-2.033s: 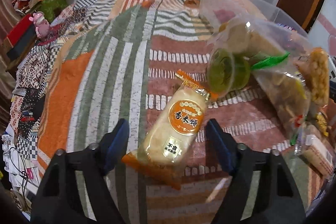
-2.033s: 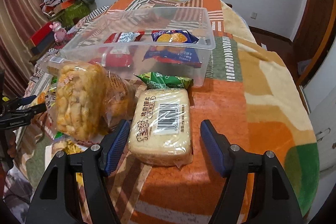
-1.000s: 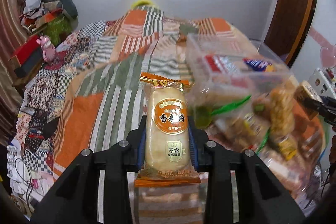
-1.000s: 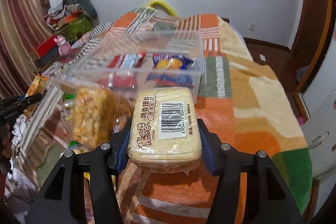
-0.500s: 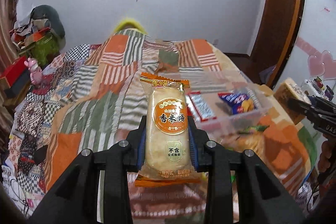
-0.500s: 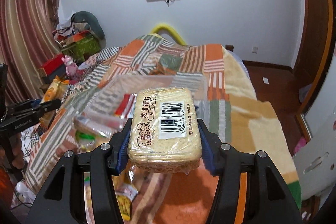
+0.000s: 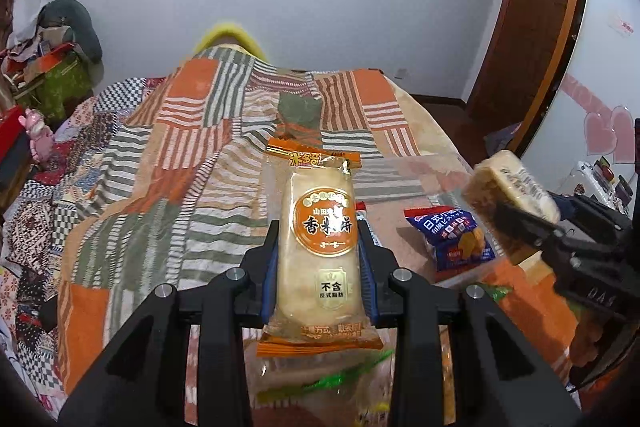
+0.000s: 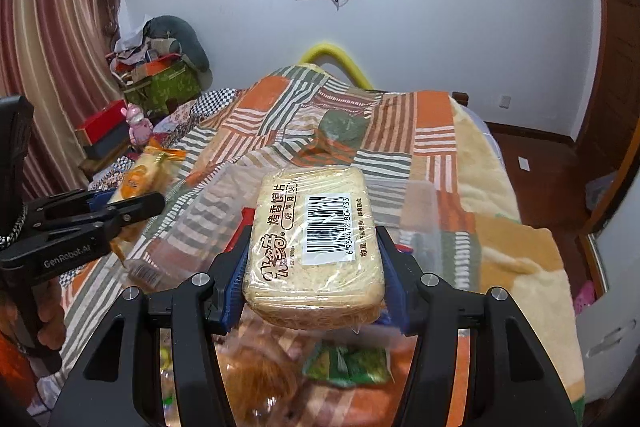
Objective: Organize snacks
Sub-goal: 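Lower the rice-cake pack with the left tool while the right tool lowers the bread pack into the box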
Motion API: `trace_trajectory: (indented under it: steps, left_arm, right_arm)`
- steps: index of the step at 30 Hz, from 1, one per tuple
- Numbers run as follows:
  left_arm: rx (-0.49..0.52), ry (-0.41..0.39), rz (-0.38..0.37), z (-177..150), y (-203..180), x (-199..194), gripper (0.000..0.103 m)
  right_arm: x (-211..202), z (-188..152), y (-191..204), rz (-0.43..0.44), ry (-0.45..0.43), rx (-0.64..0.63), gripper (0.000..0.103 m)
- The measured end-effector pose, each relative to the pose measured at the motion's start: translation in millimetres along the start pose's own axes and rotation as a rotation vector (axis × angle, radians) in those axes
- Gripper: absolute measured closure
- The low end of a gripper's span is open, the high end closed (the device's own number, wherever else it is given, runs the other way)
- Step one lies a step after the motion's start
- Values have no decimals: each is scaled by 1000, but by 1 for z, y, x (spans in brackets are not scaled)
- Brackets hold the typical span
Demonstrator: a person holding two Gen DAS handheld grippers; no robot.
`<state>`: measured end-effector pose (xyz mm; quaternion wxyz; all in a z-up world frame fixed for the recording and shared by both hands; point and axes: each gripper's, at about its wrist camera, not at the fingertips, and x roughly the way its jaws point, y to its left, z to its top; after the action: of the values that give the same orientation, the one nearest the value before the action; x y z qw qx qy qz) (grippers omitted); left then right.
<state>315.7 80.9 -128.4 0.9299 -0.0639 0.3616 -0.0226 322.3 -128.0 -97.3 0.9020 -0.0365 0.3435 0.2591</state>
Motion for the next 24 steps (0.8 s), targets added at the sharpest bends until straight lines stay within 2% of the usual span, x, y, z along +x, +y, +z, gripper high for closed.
trace_trajectory:
  steps: [10, 19, 22, 24]
  left_arm:
    - [-3, 96, -23, 5, -2, 49, 69]
    - [6, 139, -33, 1, -6, 67, 68]
    - [1, 148, -36, 1, -7, 68, 65]
    - [-8, 147, -36, 1, -6, 66, 55]
  right_arm:
    - [40, -2, -1, 19, 97, 8, 50]
    - [54, -6, 1, 21, 161, -13, 50]
    - [53, -8, 2, 22, 166, -17, 49]
    - [50, -7, 3, 19, 157, -24, 48]
